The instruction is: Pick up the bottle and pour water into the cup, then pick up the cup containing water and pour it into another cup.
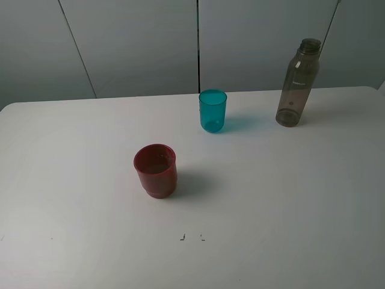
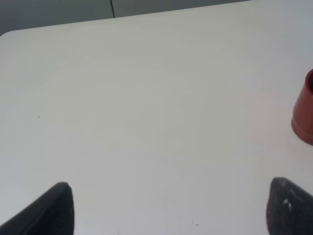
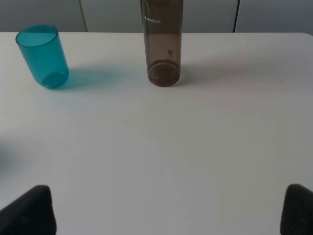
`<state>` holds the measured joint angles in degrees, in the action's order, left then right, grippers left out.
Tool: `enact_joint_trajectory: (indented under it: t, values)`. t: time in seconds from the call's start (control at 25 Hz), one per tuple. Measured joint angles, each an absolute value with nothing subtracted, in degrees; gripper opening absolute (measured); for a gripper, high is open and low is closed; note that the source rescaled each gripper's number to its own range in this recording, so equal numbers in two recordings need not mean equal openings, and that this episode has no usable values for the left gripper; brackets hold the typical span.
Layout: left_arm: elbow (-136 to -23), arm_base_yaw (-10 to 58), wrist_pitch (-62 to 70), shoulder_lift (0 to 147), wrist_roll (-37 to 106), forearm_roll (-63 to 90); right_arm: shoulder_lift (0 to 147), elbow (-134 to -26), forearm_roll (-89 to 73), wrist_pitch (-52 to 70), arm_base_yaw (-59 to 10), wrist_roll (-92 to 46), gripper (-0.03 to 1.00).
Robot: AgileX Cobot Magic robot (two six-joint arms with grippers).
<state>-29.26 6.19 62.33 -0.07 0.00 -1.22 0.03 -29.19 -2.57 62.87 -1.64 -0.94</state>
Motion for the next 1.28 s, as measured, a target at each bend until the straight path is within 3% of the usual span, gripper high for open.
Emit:
enact_joint_trajectory:
  t: [1.28]
  values:
    - [-29.26,6.19,62.33,-0.07,0.0,-1.22,-0.05,-29.19,-2.57,62.87,-1.64,-0.94,1.0]
